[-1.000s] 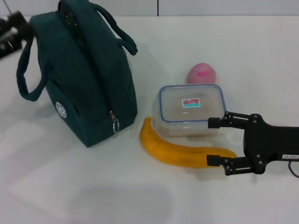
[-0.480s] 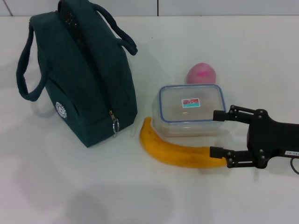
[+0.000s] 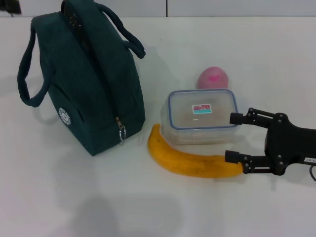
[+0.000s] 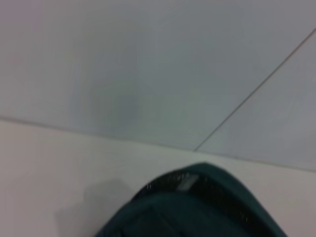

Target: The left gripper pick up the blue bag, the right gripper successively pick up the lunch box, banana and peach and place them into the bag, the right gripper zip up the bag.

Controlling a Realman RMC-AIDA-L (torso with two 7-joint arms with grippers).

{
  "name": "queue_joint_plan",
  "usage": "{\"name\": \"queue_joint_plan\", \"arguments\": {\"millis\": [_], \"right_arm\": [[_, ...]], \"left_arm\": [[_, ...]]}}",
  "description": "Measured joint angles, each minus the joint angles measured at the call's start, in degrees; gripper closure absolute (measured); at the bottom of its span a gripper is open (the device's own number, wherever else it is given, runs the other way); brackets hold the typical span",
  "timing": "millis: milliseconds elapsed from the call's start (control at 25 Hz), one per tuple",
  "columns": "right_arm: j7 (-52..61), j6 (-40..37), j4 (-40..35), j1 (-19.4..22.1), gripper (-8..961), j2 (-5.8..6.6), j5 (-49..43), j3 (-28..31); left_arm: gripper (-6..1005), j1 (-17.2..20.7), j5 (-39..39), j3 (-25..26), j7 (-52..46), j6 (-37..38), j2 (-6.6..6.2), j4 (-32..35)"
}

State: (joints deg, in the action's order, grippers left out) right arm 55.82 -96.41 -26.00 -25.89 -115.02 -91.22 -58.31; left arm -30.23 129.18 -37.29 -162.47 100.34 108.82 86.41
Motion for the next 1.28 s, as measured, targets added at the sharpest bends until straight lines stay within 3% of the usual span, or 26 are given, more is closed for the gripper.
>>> {"name": "queue_joint_plan", "arguments": {"millis": [440, 680, 880, 1240, 1280], "right_arm": [[0.47, 0.7, -0.54, -0.54, 112, 0.83, -0.01, 0.39], [0.47, 2.31, -0.53, -1.03, 112, 0.72, -0.25, 0.39], [0.43, 3.7, -0.43, -1.06, 112, 0.62, -0.28, 0.39], [-0.02, 4.82, -0.31, -0.96, 112, 0.34, -0.31, 0.39], [-0.14, 4.73, -0.36, -0.89, 112, 0.33, -0.24, 0.39]], "left_arm": [[142, -1.04, 2.75, -5.15, -3.98, -0.04, 1.87, -2.68], [142, -4.6, 6.43, -6.17, -3.08, -0.32, 2.73, -8.43], [184, -5.59, 6.55, -6.08, -1.81, -1.14, 2.55, -11.57], [260, -5.24, 6.54, -6.32, 1.35, -2.68, 3.66, -11.81], [306, -5.15, 6.54, -6.35, 2.87, -2.82, 3.89, -11.85]]}}
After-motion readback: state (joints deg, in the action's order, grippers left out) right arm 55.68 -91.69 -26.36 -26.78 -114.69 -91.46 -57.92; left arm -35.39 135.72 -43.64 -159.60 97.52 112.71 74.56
